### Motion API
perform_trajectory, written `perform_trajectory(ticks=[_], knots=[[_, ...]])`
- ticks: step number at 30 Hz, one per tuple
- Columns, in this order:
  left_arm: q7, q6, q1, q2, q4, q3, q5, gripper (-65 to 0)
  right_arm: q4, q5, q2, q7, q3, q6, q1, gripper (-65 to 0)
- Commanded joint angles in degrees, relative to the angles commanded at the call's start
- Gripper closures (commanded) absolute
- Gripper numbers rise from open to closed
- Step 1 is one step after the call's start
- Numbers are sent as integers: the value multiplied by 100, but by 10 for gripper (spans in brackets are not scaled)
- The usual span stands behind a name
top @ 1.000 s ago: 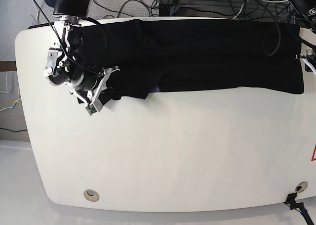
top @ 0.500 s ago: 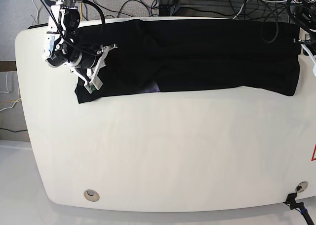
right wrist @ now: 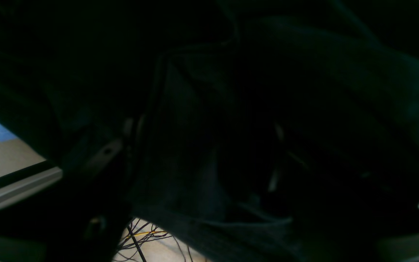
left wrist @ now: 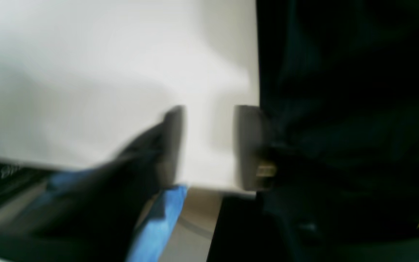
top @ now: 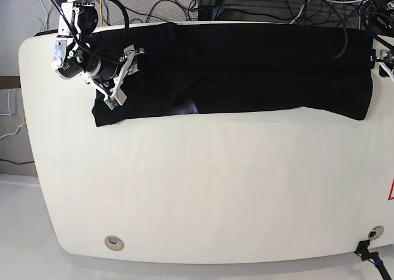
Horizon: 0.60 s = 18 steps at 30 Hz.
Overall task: Fold the T-shirt properly
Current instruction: 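Fold the sleeve corner up onto the shirt with the right gripper, then grasp the shirt's hem end with the left gripper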
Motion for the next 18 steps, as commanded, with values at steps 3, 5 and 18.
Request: perform_trajectory(ticks=[3, 5, 18], knots=[[-26, 0, -343, 18, -35, 9, 0, -541, 0, 0, 0, 9, 0, 0, 9, -356], [-26, 0, -607, 26, -79, 158, 9, -590, 0, 0, 0, 9, 0, 0, 62, -356], [-1468, 0, -1336, 167, -2198, 1459, -9, -590, 0, 0, 0, 18, 0, 0, 176, -356]])
